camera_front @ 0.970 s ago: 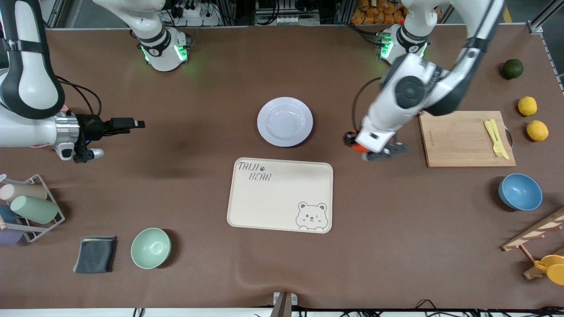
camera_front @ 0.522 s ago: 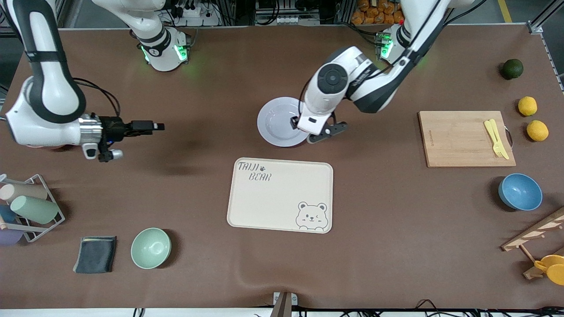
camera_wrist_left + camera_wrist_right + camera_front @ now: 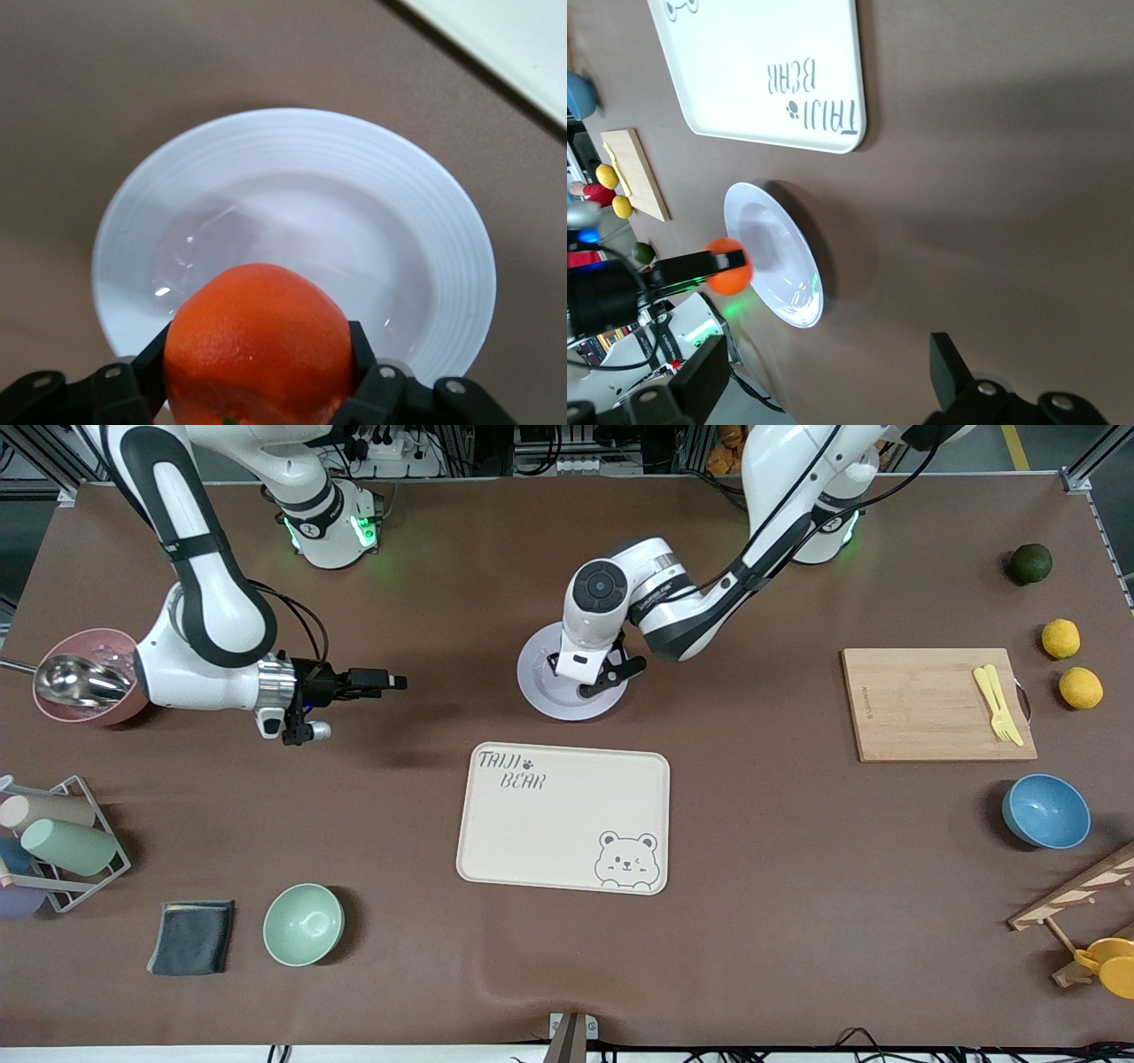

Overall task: Place orange and plate with both arms
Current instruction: 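Carry the orange with the left gripper over the white plate, then lower the orange onto the plate and open the left gripper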

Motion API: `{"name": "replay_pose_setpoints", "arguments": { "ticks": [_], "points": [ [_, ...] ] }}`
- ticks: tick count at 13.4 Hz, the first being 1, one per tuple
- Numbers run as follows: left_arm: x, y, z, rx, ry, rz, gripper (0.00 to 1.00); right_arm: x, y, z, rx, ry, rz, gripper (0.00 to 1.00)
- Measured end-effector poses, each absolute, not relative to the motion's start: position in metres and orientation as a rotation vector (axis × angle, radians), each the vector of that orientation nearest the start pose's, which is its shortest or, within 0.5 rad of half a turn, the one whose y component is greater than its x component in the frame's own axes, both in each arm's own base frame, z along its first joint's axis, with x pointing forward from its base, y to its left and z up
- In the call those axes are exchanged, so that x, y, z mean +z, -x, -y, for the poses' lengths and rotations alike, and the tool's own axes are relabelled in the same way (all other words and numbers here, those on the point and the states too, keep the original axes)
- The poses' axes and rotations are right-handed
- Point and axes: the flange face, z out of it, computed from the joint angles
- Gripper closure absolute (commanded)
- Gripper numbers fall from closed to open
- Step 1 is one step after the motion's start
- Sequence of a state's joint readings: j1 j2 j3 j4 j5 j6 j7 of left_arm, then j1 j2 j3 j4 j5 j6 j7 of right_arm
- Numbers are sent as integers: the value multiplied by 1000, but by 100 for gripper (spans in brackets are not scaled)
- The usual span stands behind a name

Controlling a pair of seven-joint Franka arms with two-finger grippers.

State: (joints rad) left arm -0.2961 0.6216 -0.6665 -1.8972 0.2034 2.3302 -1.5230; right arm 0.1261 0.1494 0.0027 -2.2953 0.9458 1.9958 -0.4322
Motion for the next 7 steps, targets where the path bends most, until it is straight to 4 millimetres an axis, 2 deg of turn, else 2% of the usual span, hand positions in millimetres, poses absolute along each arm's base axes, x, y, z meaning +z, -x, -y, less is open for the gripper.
{"name": "replay_pose_setpoints", "arguments": {
  "ticks": [4,5,6,7],
  "points": [
    [208,-373,504,393,3066,765,68,256,-471,-125,294,2257,-112,0],
    [205,-372,506,393,3072,761,40,246,-465,-136,255,2237,-111,0],
    [202,-372,507,392,3074,761,0,234,-455,-150,227,2209,-110,0],
    [201,-372,507,391,3075,763,0,222,-447,-161,219,2192,-110,0]
  ]
}}
